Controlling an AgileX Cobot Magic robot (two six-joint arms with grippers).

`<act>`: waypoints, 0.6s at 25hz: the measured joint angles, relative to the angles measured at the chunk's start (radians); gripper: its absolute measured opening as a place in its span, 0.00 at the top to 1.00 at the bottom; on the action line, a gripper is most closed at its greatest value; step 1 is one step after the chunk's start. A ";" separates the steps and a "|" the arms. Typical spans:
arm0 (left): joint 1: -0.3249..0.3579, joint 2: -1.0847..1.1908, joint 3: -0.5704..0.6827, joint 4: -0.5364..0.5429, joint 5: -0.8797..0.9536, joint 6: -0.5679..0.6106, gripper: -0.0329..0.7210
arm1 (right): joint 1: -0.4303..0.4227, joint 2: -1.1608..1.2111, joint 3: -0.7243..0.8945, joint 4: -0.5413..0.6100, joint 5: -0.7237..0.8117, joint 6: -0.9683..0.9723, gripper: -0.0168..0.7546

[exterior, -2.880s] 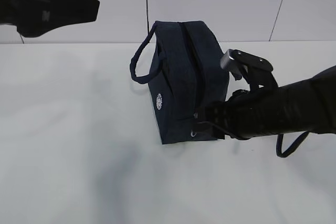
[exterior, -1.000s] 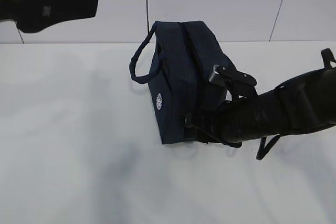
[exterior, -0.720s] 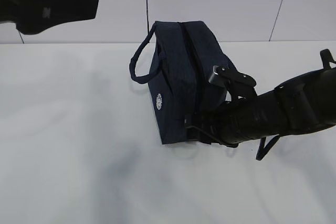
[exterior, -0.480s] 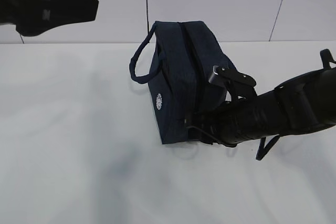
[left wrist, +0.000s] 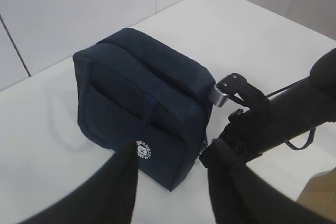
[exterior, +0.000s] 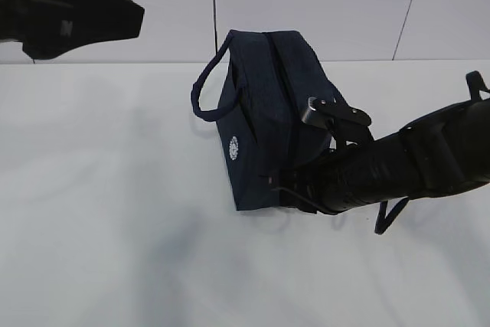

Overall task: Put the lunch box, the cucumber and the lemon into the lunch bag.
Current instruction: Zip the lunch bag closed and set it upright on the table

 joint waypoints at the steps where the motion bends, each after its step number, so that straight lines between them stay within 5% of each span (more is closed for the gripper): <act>1: 0.000 0.000 0.000 0.000 0.000 0.000 0.53 | 0.000 0.000 0.000 -0.004 0.001 0.000 0.92; 15: 0.000 0.000 0.000 -0.002 0.003 0.000 0.53 | 0.000 -0.062 0.000 -0.066 0.050 0.000 0.97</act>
